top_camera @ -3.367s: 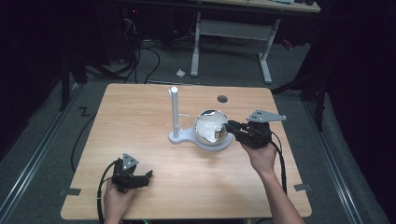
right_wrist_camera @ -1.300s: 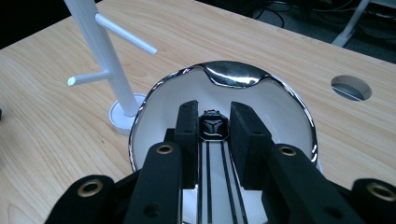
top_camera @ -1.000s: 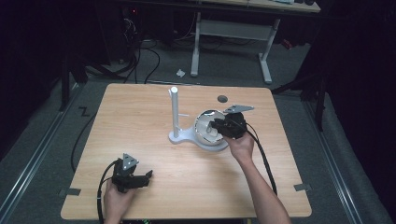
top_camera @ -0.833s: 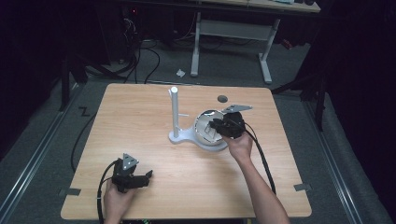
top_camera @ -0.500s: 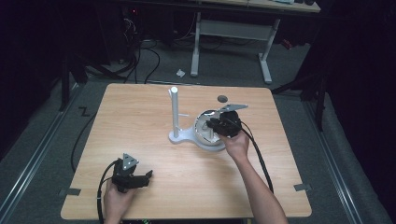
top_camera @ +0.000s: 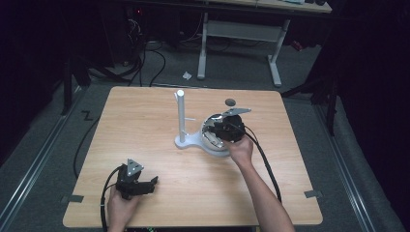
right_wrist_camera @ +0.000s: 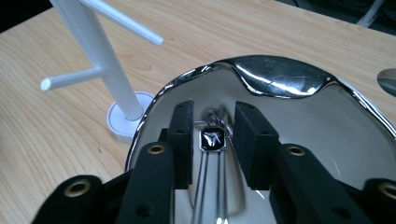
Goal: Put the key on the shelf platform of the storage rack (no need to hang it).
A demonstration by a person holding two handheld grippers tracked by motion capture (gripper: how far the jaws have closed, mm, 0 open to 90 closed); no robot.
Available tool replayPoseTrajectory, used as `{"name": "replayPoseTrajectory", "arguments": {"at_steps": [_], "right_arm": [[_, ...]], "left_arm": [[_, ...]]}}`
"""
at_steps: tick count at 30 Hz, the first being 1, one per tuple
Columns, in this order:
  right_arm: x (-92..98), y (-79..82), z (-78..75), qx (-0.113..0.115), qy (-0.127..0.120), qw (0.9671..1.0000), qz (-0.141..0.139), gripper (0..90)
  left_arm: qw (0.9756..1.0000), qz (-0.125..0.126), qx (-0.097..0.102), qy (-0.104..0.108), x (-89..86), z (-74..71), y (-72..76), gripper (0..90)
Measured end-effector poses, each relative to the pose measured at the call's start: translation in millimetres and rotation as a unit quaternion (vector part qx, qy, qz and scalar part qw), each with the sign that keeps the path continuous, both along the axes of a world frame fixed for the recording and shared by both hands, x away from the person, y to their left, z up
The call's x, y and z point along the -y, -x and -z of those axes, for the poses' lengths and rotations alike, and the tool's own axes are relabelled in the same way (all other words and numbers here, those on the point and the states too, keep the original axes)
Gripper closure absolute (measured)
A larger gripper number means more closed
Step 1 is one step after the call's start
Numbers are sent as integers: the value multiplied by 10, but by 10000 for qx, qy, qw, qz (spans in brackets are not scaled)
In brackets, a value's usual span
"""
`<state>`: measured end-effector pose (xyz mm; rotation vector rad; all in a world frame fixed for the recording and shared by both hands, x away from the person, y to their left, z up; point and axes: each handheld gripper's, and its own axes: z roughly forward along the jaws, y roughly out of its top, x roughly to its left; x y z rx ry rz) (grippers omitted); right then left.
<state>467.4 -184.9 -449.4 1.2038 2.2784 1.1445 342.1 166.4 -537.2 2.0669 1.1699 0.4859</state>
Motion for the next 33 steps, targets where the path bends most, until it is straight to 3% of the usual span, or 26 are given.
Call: {"name": "replayPoseTrajectory", "arguments": {"at_steps": [6, 11, 27, 33], "right_arm": [[76, 56, -53, 112, -57, 9999, 33, 634], [212, 73, -47, 13, -181, 9996, 194, 610], [400, 236, -154, 122, -187, 9995, 244, 585], [534, 304, -167, -15, -219, 9992, 328, 570]], "left_arm": [[10000, -2, -2, 6, 1, 0, 1, 150], [10000, -3, -5, 8, 1, 0, 1, 150], [10000, -1, -6, 4, 1, 0, 1, 150], [10000, -5, -2, 7, 2, 1, 1, 150]]}}
